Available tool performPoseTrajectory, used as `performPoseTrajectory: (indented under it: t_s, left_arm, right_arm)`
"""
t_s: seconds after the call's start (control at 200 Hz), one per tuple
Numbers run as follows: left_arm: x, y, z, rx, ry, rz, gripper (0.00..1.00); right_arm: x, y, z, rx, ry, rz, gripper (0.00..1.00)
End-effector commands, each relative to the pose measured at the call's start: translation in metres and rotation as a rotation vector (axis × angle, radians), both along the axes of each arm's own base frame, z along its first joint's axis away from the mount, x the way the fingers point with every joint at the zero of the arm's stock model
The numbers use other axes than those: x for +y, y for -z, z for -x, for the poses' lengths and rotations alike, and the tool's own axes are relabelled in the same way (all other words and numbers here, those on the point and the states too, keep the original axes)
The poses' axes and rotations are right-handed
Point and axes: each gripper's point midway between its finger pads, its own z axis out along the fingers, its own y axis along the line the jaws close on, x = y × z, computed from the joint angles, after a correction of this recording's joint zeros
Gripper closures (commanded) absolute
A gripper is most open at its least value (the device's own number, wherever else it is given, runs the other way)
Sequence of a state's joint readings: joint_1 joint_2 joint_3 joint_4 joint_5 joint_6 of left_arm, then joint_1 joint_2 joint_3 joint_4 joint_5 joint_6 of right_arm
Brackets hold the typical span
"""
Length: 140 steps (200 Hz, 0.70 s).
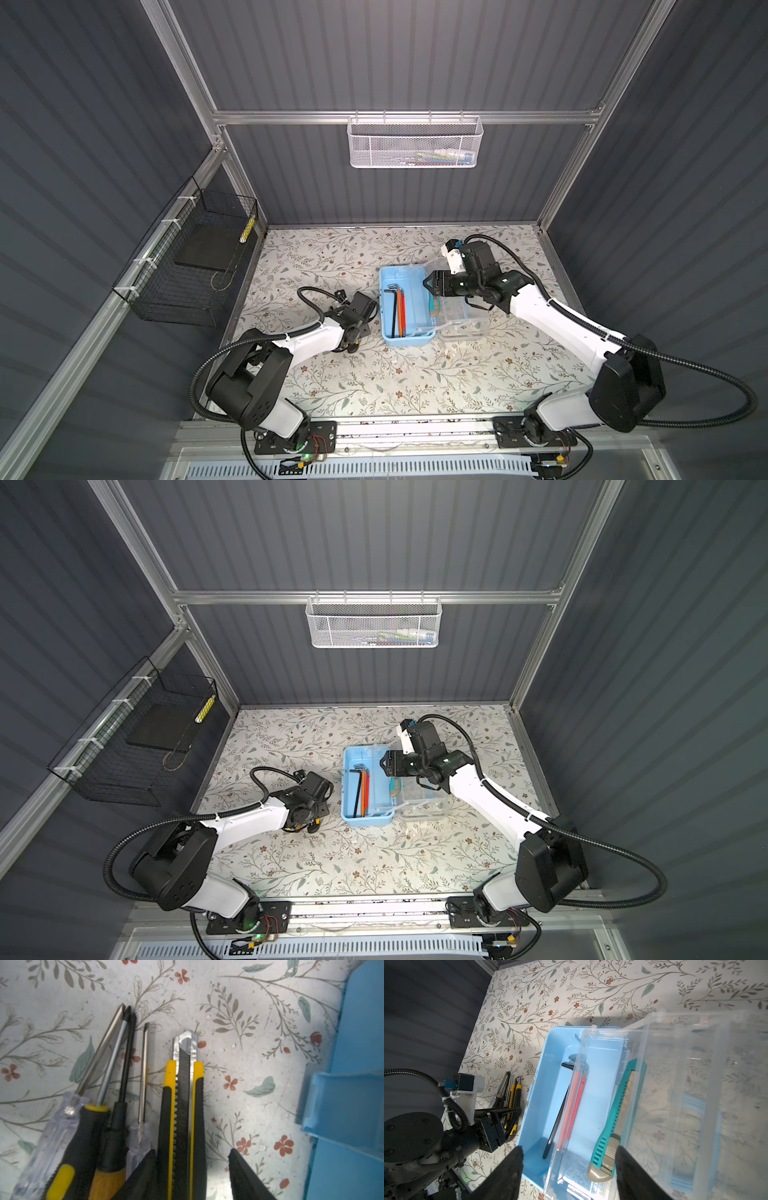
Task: Pack the tool kit
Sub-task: 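Lower the left gripper onto the yellow box cutter and close it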
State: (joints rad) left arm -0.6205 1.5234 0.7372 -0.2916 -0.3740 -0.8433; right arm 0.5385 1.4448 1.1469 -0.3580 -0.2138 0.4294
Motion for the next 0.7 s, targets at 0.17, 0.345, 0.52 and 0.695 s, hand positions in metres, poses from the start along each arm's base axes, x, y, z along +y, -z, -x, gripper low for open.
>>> performPoseTrajectory:
  t_s: [0.17, 0.345, 0.52, 0.695]
  left_arm:
    - [-0.0004, 0.0159, 0.0015, 0.055, 0.008, -0.019, 0.44]
    - [0.0018, 0.0158, 0.0019, 0.059, 0.014, -0.038, 0.49]
    - [0.0038, 0.0157, 0.0032, 0.063, 0.018, -0.049, 0.53]
    - [0.0034, 0.0176, 0.0033, 0.067, 0.023, -0.051, 0.59]
  right_arm:
    - [0.0049, -0.0069, -0.0053, -0.023, -0.01, -0.011, 0.3]
    - [0.0044, -0.0063, -0.0047, -0.024, -0.009, -0.012, 0.3]
    - [0.0039, -0.0051, -0.0045, -0.023, -0.007, -0.014, 0.3]
    - [0.0042, -0.0048, -0.0041, -0.024, -0.009, -0.014, 0.3]
